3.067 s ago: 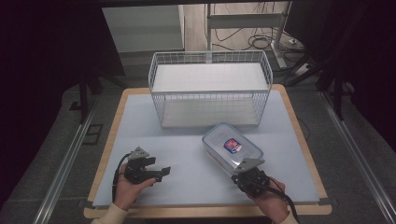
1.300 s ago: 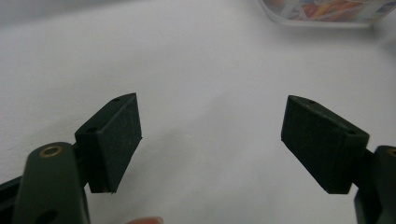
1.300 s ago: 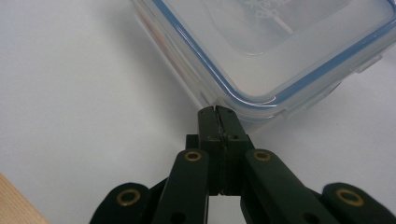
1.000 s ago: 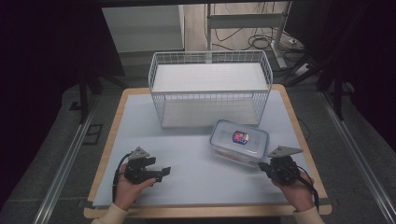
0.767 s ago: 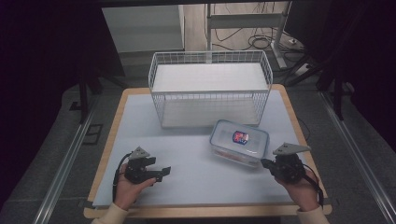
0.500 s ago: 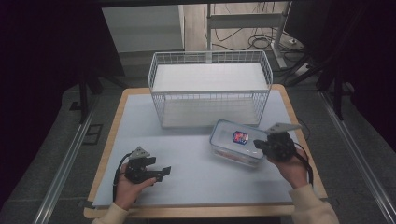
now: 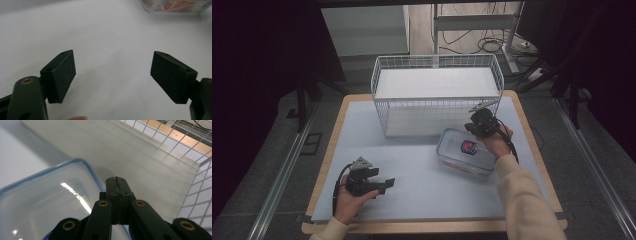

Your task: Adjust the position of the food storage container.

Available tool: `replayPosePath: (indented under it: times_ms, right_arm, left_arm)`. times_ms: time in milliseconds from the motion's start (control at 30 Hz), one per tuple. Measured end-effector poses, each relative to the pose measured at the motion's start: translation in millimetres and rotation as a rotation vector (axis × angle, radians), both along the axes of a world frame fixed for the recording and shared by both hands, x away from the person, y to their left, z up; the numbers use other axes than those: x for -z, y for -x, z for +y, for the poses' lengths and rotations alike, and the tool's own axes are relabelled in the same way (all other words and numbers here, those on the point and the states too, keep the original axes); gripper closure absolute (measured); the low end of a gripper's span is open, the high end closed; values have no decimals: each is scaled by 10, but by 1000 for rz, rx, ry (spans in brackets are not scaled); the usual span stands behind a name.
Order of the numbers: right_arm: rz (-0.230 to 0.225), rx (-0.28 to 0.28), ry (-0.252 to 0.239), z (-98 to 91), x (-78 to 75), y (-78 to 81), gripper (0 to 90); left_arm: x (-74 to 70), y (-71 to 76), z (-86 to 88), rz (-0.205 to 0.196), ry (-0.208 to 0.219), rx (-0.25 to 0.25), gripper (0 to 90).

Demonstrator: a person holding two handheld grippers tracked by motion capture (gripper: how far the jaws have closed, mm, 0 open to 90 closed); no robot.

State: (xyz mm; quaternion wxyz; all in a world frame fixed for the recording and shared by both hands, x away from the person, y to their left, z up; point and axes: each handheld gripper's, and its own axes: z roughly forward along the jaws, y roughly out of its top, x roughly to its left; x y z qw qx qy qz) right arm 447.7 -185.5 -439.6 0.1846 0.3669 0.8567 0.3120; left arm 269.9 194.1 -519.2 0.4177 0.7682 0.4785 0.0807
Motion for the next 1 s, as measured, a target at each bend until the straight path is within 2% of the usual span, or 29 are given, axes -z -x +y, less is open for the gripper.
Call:
replayPosePath:
  times_ms: [67,167,333,500,667,900,967,1000]
  right_arm:
    - [5,3,25,48,54,-101,900]
    - [5,-1,42,79,81,-146,900]
    - [31,-19,75,143,188,-220,900]
    - [36,-17,66,144,183,-209,900]
    - [29,-46,45,158,138,-159,900]
    - [46,-38,87,152,211,-223,900]
    - [57,-47,84,152,233,-229,900]
    - [65,-70,88,176,243,-216,900]
  left_arm:
    - [-1,3,1,-2,2,-2,200]
    - [0,1,6,-2,5,-4,200]
    - [0,2,16,-4,6,-8,200]
    - [3,-1,15,-3,5,-7,200]
    - [8,-5,2,1,-3,-5,200]
    - [5,0,3,-1,-1,-6,200]
    - [8,-5,12,1,-2,-7,200]
    - [13,-8,14,0,0,-8,200]
